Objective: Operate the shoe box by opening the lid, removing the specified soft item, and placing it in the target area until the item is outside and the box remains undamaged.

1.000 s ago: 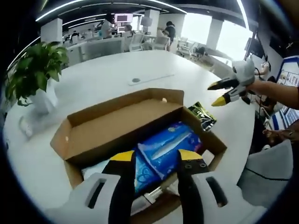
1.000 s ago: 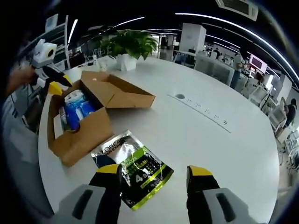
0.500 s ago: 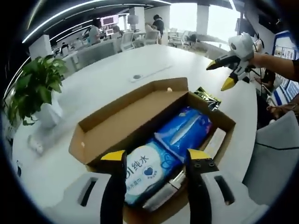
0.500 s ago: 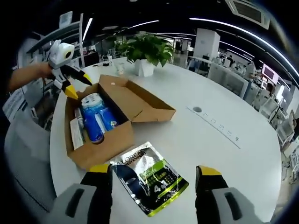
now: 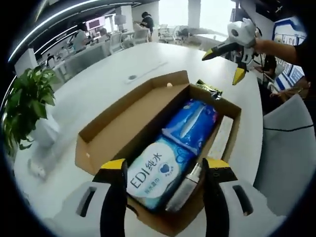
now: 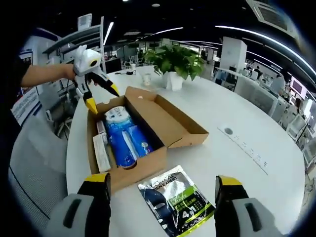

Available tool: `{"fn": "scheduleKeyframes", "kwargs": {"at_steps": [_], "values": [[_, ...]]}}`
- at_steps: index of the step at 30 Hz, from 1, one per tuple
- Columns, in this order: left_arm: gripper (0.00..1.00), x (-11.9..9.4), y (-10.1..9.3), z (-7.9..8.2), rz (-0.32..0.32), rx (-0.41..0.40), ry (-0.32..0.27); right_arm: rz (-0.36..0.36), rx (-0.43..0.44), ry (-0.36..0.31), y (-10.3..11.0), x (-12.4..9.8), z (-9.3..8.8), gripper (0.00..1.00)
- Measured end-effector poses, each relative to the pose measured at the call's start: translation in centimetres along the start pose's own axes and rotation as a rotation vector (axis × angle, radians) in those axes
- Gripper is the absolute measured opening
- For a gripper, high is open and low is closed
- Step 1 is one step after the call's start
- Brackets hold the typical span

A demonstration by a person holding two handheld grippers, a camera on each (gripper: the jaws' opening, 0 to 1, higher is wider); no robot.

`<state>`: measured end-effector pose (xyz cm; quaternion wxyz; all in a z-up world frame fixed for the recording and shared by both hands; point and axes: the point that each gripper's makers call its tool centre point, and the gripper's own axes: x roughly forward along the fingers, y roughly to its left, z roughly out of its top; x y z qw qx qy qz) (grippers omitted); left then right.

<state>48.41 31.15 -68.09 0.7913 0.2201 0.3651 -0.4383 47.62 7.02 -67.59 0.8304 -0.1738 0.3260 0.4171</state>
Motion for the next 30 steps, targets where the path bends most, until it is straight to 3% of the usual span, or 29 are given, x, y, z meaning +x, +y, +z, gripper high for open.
{"fn": "scheduleKeyframes", "kwargs": {"at_steps": [16, 30], "values": [[0.64, 1.5, 0.8, -2.5, -0.096, 0.144, 0.128, 0.105, -0.059, -0.021, 3.5, 2.4, 2.9, 0.88], [0.65, 3.0, 2.1, -5.0, -0.117, 0.241, 0.238, 0.165, -0.095, -0.036, 6.0, 4.8, 5.2, 0.87]]}}
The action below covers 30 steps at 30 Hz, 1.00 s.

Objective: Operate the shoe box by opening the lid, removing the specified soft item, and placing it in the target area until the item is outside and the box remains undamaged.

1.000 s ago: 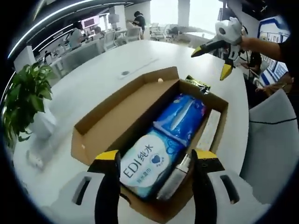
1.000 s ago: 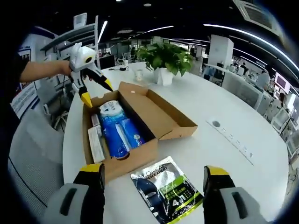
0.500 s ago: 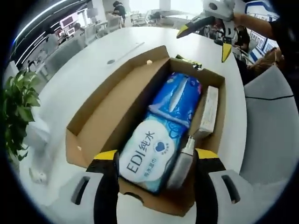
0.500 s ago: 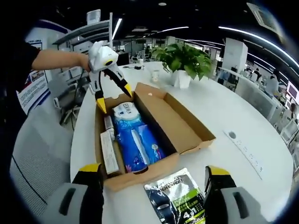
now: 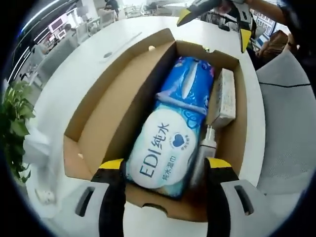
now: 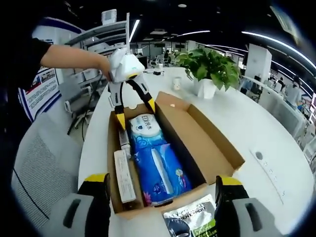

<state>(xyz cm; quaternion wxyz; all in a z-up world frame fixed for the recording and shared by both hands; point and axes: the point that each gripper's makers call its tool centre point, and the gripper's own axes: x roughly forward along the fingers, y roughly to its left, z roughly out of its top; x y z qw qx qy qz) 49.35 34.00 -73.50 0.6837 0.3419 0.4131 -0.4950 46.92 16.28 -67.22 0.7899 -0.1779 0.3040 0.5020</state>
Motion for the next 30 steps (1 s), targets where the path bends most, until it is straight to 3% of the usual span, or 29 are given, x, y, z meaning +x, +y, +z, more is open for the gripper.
{"fn": "scheduleKeyframes", "kwargs": {"at_steps": [12, 19, 30], "values": [[0.59, 1.3, 0.7, -0.7, -0.022, 0.082, 0.029, 0.037, -0.016, -0.013, 0.9, 2.8, 1.6, 0.86], [0.6, 1.7, 0.5, -1.0, -0.029, 0.146, 0.033, 0.062, -0.026, -0.02, 1.3, 4.4, 2.2, 0.85], [0.59, 2.2, 0.6, -1.0, -0.049, 0.155, 0.023, 0.113, -0.038, -0.017, 2.5, 7.0, 2.9, 0.81]]}}
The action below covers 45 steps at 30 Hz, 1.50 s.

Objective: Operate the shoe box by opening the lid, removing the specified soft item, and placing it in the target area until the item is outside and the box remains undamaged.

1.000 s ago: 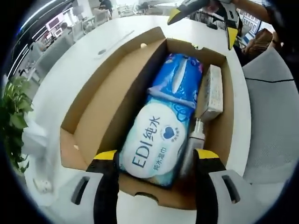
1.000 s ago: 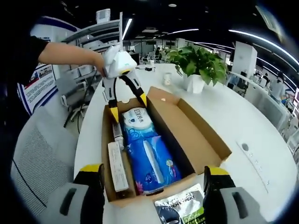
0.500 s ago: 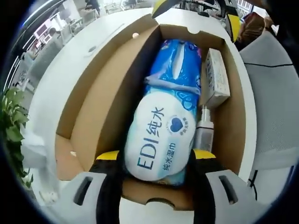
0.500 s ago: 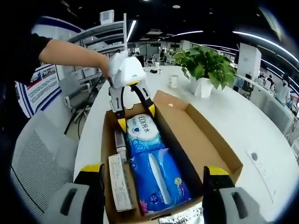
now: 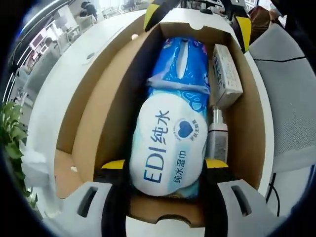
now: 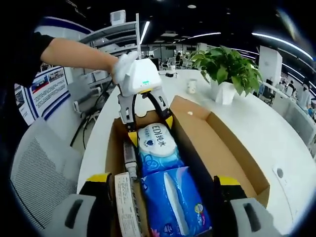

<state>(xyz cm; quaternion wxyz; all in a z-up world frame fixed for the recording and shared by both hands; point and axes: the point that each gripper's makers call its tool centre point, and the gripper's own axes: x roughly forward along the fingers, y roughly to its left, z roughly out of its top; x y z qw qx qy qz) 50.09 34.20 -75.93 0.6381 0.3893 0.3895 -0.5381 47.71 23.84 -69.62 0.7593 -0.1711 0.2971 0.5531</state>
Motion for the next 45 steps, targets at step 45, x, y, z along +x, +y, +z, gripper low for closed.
{"fn": "scheduleKeyframes", "kwargs": {"at_steps": [45], "values": [[0.61, 1.8, 0.5, -1.0, 0.036, 0.095, 0.133, 0.053, -0.125, 0.087, 0.4, 11.0, 0.1, 0.54]]}}
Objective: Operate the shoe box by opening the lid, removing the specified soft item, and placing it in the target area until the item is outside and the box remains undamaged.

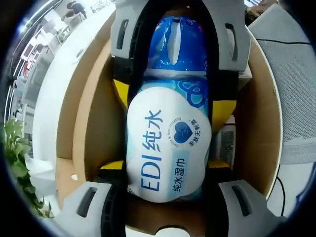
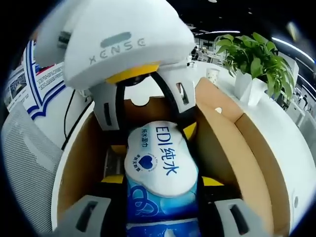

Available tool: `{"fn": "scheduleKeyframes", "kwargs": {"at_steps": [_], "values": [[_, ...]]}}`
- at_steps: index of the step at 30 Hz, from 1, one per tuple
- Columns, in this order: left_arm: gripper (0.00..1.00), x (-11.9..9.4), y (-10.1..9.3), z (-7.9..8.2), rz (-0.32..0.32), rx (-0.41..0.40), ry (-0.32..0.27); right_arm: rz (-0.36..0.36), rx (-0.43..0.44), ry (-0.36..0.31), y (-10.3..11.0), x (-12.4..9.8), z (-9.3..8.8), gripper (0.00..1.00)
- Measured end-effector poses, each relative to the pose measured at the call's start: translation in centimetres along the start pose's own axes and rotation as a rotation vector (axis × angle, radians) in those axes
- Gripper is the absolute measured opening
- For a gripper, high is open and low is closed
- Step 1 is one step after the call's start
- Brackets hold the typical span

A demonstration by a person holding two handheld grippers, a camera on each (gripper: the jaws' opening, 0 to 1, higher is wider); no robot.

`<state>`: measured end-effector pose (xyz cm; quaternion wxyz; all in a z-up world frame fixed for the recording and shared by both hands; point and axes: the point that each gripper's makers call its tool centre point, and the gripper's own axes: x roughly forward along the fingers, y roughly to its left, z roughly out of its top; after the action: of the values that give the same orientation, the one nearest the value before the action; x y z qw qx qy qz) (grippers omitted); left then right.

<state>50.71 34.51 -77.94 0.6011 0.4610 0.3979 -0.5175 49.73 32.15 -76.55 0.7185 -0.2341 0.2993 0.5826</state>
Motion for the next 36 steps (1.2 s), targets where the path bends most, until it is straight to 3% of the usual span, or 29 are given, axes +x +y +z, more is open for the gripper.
{"fn": "scheduleKeyframes", "kwargs": {"at_steps": [16, 36], "values": [[0.6, 0.2, -0.1, 0.2, -0.007, 0.005, -0.027, 0.019, -0.062, 0.025, -0.1, 1.3, -0.6, 0.52], [0.59, -0.3, -0.1, 0.4, 0.019, 0.017, -0.012, -0.023, -0.088, -0.003, -0.2, 0.8, -0.1, 0.46]]}}
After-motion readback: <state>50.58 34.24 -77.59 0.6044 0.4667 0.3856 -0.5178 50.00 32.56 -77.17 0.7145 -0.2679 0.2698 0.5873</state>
